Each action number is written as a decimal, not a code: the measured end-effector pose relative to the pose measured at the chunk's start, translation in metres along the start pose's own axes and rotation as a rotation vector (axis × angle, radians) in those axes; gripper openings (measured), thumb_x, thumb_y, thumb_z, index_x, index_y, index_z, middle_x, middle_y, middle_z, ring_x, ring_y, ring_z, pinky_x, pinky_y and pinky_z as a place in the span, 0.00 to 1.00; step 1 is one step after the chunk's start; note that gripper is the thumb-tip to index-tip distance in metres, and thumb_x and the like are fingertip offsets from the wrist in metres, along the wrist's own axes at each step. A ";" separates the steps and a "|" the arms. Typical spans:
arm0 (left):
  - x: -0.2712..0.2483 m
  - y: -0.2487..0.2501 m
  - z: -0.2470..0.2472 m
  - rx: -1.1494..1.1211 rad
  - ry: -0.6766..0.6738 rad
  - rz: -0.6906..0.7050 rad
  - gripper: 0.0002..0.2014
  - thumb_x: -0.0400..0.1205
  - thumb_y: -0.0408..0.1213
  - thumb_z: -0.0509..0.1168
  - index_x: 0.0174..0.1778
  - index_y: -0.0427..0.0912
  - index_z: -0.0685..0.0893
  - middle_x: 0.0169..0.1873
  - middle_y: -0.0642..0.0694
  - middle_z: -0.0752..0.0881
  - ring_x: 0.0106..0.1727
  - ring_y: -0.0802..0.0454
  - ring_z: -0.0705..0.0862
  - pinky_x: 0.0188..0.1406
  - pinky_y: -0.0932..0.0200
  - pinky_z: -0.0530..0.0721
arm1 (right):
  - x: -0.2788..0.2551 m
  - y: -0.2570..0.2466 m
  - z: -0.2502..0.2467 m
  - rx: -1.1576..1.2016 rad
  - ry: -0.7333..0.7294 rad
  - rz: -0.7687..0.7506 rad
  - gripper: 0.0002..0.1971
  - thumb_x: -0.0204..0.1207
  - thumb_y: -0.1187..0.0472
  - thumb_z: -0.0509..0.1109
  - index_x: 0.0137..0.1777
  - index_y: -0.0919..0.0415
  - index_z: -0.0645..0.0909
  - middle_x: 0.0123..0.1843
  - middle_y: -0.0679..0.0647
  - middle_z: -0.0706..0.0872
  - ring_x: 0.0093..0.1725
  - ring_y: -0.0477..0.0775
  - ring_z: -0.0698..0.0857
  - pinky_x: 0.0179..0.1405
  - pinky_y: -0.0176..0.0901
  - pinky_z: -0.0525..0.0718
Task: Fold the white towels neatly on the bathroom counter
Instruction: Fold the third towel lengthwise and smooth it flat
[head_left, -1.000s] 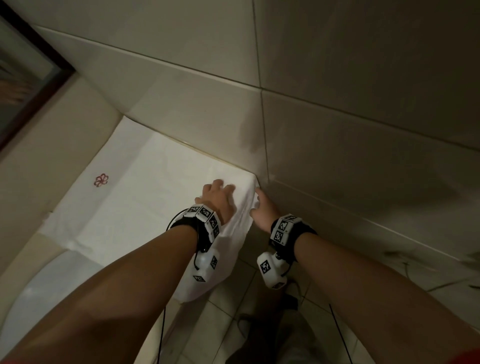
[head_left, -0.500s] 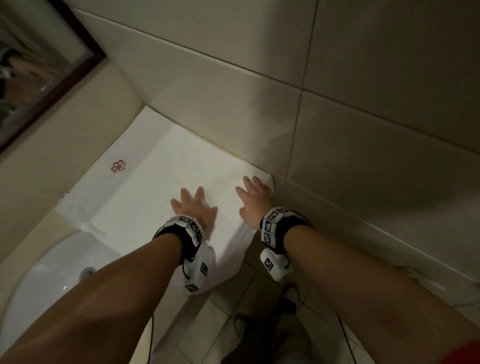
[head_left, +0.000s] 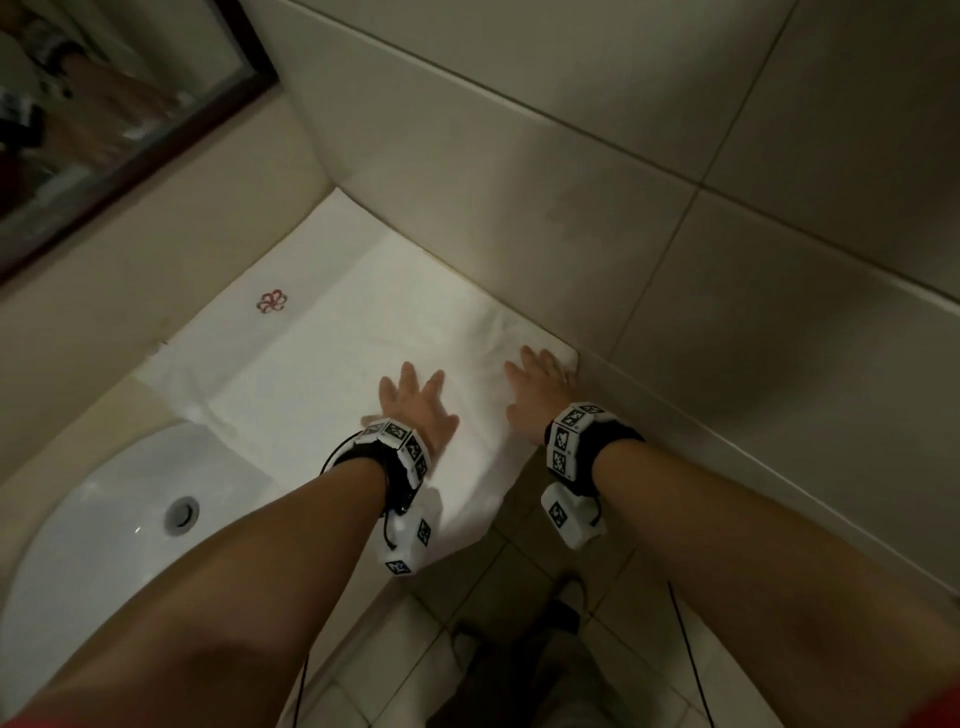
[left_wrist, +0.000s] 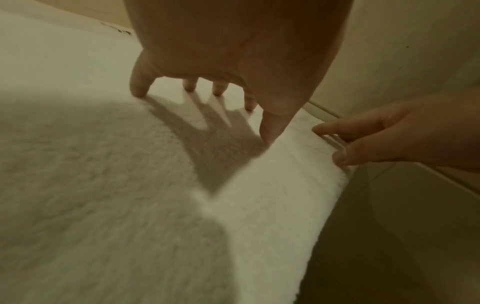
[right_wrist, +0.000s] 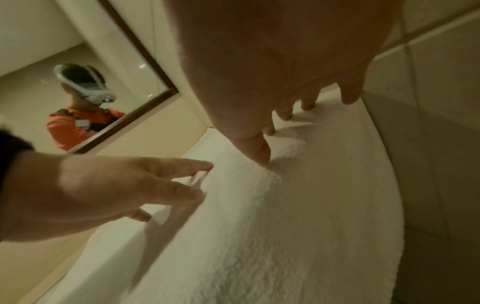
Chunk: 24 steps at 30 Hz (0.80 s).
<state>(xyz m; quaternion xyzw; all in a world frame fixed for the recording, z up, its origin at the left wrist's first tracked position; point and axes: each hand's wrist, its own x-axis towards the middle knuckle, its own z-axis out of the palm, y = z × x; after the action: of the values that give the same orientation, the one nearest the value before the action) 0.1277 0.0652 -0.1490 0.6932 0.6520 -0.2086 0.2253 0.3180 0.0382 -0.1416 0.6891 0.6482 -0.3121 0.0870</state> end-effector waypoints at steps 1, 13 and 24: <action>-0.009 0.000 -0.006 -0.018 -0.004 0.001 0.36 0.82 0.57 0.56 0.83 0.63 0.45 0.85 0.50 0.37 0.85 0.38 0.38 0.77 0.25 0.54 | -0.001 0.000 0.001 0.003 -0.018 0.003 0.34 0.82 0.56 0.58 0.85 0.49 0.48 0.87 0.49 0.37 0.85 0.58 0.38 0.83 0.62 0.45; -0.043 -0.032 0.003 -0.121 0.090 0.000 0.26 0.83 0.47 0.52 0.80 0.57 0.64 0.85 0.47 0.51 0.85 0.44 0.49 0.80 0.37 0.58 | -0.013 -0.002 -0.005 0.027 -0.089 0.043 0.34 0.80 0.60 0.59 0.84 0.52 0.51 0.87 0.52 0.38 0.85 0.62 0.38 0.82 0.65 0.52; -0.070 -0.065 0.004 -0.211 0.161 -0.154 0.18 0.80 0.42 0.54 0.59 0.53 0.85 0.72 0.44 0.74 0.69 0.39 0.74 0.71 0.53 0.72 | -0.041 -0.031 0.012 0.094 -0.031 0.054 0.16 0.78 0.57 0.61 0.65 0.57 0.73 0.67 0.59 0.68 0.67 0.63 0.70 0.66 0.56 0.76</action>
<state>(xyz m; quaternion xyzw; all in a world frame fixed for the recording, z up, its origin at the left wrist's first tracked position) 0.0586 0.0093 -0.1136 0.6283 0.7374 -0.0991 0.2272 0.2865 0.0018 -0.1196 0.7048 0.6126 -0.3503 0.0731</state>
